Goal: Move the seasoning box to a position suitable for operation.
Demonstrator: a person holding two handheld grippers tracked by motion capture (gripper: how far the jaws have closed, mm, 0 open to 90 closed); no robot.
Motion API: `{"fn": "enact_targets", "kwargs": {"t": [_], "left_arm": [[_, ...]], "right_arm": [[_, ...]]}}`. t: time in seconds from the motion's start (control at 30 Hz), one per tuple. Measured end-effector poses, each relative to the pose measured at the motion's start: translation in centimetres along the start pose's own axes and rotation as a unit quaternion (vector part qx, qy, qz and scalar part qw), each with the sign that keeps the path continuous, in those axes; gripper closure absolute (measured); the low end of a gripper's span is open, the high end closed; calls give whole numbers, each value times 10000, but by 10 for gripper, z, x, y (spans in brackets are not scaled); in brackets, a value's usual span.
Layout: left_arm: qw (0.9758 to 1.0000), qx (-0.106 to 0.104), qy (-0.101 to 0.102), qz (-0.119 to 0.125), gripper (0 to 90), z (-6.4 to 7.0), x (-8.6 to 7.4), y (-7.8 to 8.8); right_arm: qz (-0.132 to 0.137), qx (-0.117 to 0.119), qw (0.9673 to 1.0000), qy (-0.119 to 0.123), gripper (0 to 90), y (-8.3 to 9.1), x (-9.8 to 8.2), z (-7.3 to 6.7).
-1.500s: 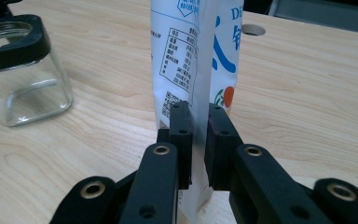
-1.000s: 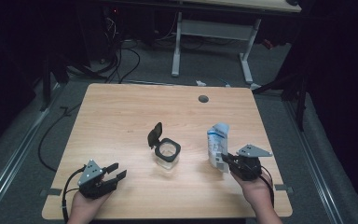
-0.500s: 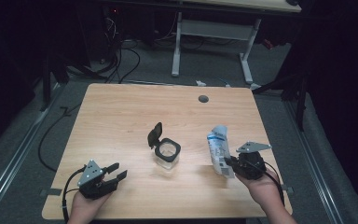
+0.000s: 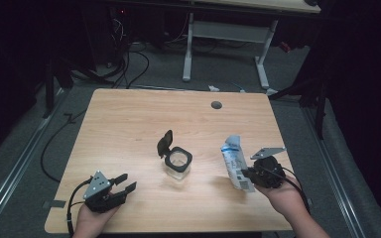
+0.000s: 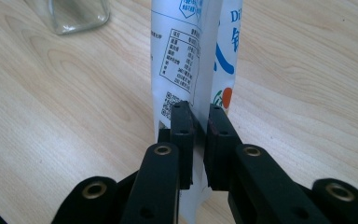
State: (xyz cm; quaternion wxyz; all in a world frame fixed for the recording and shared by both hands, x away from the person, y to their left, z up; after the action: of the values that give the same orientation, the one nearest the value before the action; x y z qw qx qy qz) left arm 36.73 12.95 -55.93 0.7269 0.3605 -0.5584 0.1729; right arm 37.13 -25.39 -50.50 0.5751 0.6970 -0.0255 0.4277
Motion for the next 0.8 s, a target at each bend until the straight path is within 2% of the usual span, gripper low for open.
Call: {"fn": "enact_targets", "kwargs": {"t": [0.33, 0.8], "left_arm": [[10000, -28, -28, -5, 511, 2, 0, 0], [10000, -77, -51, -12, 510, 4, 0, -1]], "right_arm": [[-405, -9, 9990, 211, 847, 0, 3, -2], [-828, 31, 9961, 294, 856, 2, 3, -5]]}}
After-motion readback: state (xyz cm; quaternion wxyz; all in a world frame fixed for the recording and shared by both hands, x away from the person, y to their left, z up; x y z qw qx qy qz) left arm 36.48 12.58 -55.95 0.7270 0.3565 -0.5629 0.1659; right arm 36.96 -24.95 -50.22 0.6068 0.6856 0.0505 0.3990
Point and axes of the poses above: each handheld gripper's, and its own axes: y roughly backward along the jaws, x roughly out of its top, z roughly to its right, the point moved 10 cm from there along -y, roughly forward along the jaws, and after that the axes turned 5 degrees about z, right-handed, at the moved point
